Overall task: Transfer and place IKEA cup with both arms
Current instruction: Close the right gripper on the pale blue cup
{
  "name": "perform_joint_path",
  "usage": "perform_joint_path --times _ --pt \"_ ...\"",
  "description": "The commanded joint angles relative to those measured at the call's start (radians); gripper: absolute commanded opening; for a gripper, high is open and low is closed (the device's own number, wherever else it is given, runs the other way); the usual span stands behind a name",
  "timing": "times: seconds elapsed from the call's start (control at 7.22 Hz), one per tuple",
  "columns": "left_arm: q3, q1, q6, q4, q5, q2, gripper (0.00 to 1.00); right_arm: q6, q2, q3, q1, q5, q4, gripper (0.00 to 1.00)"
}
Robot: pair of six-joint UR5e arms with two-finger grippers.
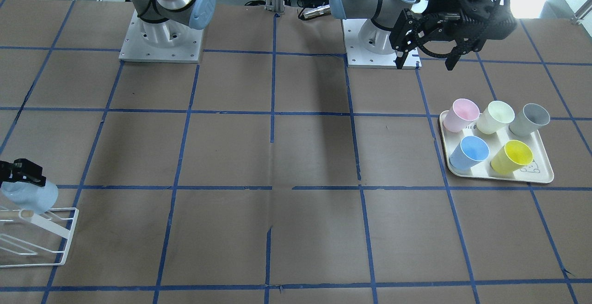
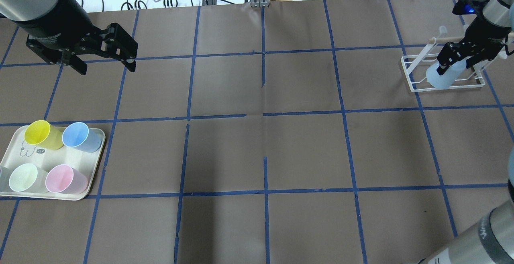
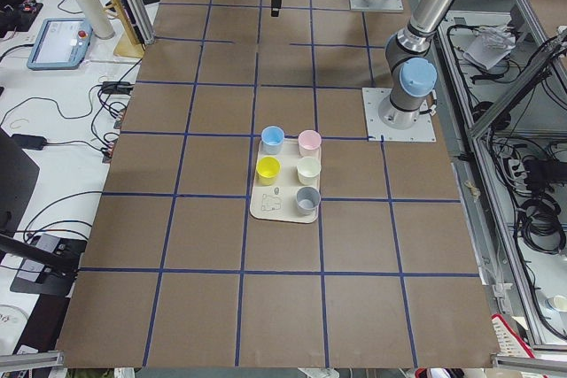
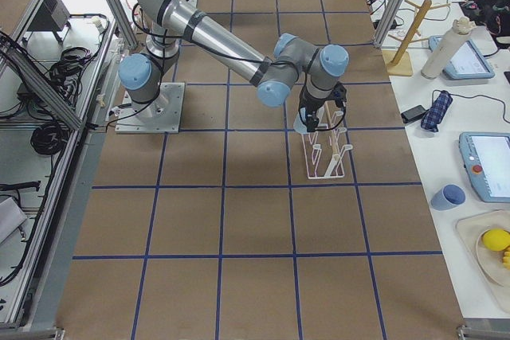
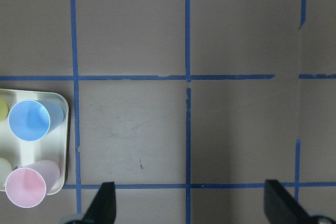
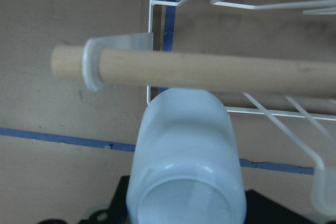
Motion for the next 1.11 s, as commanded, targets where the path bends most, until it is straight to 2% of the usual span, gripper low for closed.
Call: perform_joint_path --times 0.0,0.42,0.69,0.97 --pt "0.000 0.000 0.000 0.000 0.000 0.000 1.00 0.004 -0.005 -0.010 0.007 0.003 0.003 0.61" --pt "0.000 0.000 0.000 0.000 0.000 0.000 1.00 0.004 -0.118 -0.013 0.007 0.003 0.055 0.61" --pt "0.000 0.000 0.001 0.000 0.000 0.002 1.00 -0.003 -0.189 -0.012 0.008 0.026 0.143 0.62" --pt "-0.002 0.000 0.000 0.000 0.000 0.002 1.00 -0.007 -0.220 -0.012 0.011 0.242 0.279 0.62"
